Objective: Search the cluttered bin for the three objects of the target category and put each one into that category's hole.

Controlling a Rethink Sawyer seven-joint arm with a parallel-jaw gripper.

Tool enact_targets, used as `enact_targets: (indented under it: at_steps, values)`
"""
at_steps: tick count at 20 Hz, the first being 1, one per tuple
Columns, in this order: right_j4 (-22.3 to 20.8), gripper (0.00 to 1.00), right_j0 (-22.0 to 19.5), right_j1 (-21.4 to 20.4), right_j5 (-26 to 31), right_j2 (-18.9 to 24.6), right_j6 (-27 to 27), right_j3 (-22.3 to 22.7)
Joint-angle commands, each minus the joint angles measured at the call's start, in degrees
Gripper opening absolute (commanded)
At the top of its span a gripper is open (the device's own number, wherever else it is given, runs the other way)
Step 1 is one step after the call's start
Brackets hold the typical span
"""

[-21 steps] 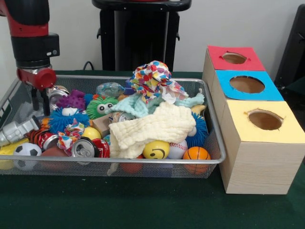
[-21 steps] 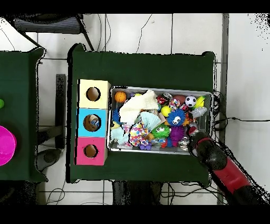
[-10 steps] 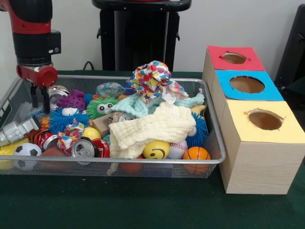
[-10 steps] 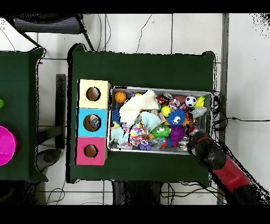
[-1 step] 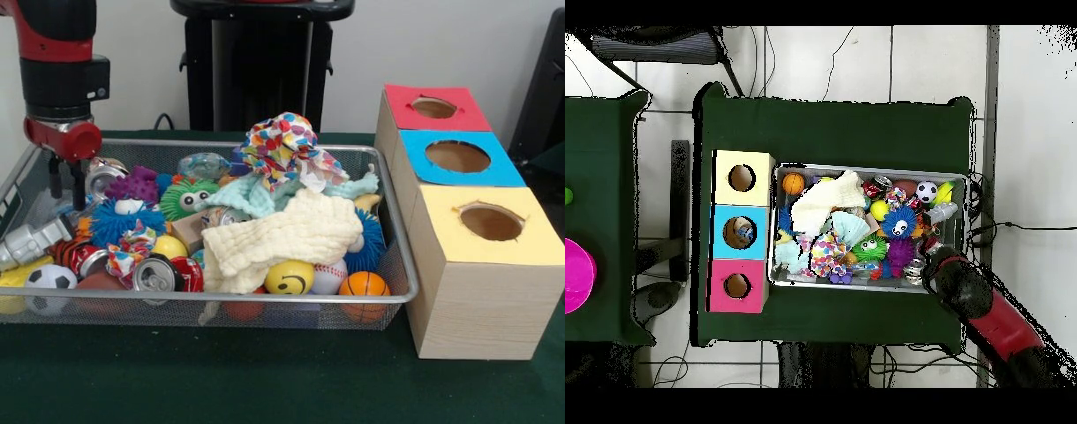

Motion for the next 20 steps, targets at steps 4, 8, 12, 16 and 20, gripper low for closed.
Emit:
enact_targets:
  at_steps: [4,8,12,16,20]
  values:
    - [0.51,1.00,3.13,0.14,3.36,-2.06,6.56,-5.05]
    - [0.71,1.00,3.20,0.00,3.82,-2.16,6.77,-4.79]
    - [1.08,1.00,3.33,-0.16,4.73,-2.05,6.81,-4.77]
    - [1.99,1.00,2.00,-0.87,5.64,-0.29,7.67,-3.23]
    - [2.33,1.00,0.40,-1.18,5.78,1.69,8.13,-2.00]
